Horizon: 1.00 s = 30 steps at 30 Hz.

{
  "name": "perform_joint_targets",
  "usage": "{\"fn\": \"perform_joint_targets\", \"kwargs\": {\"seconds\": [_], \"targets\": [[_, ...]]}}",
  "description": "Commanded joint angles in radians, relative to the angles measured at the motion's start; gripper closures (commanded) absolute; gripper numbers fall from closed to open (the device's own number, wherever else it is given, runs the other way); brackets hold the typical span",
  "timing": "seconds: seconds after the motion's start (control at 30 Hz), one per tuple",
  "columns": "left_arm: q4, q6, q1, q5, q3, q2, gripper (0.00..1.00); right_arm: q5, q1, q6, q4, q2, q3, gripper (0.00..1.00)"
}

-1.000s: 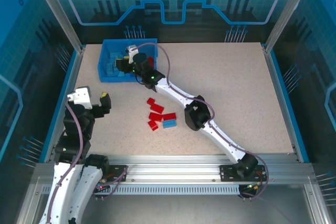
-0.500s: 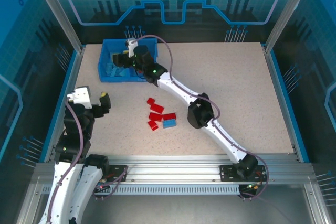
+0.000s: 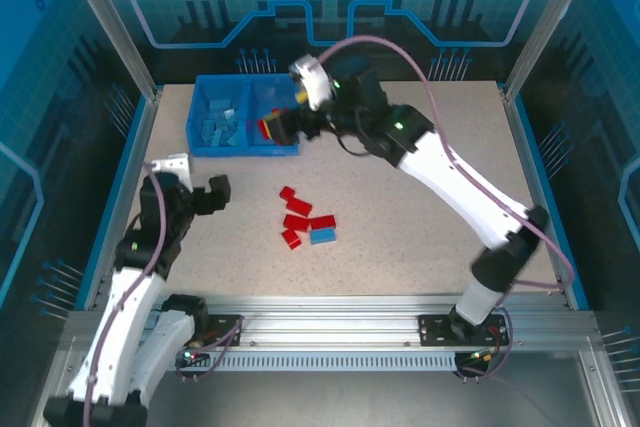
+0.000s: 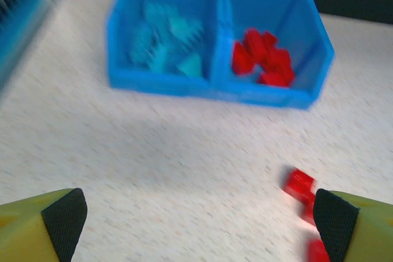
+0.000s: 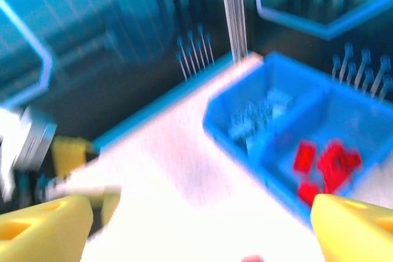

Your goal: Sort the legos into containers by color

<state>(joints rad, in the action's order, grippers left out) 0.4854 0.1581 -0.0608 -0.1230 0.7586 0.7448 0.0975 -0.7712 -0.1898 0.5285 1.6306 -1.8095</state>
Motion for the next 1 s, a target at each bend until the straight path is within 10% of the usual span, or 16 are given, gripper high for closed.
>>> {"fn": "perform_joint_targets", "kwargs": {"seconds": [0.0, 0.37, 0.73, 0.97], "targets": [[0.119, 0.224, 0.001, 0.206, 0.138, 0.12, 0.01, -0.013, 0.008, 0.074, 0.153, -0.127, 0.244, 0.01], [0.041, 0.527, -0.274, 0.102, 0.2, 0.546, 0.05, -0.053, 0.031, -0.107, 0.138, -0.483, 0.732, 0.0], [0.037, 0.201, -0.332, 0.051, 0.484, 1.071, 0.05, -0.093, 0.041, -0.126, 0.125, -0.546, 0.792, 0.0], [0.062, 0.198, -0.332, 0.064, 0.541, 1.182, 0.28, -0.09, 0.043, -0.151, 0.131, -0.564, 0.803, 0.0]]}}
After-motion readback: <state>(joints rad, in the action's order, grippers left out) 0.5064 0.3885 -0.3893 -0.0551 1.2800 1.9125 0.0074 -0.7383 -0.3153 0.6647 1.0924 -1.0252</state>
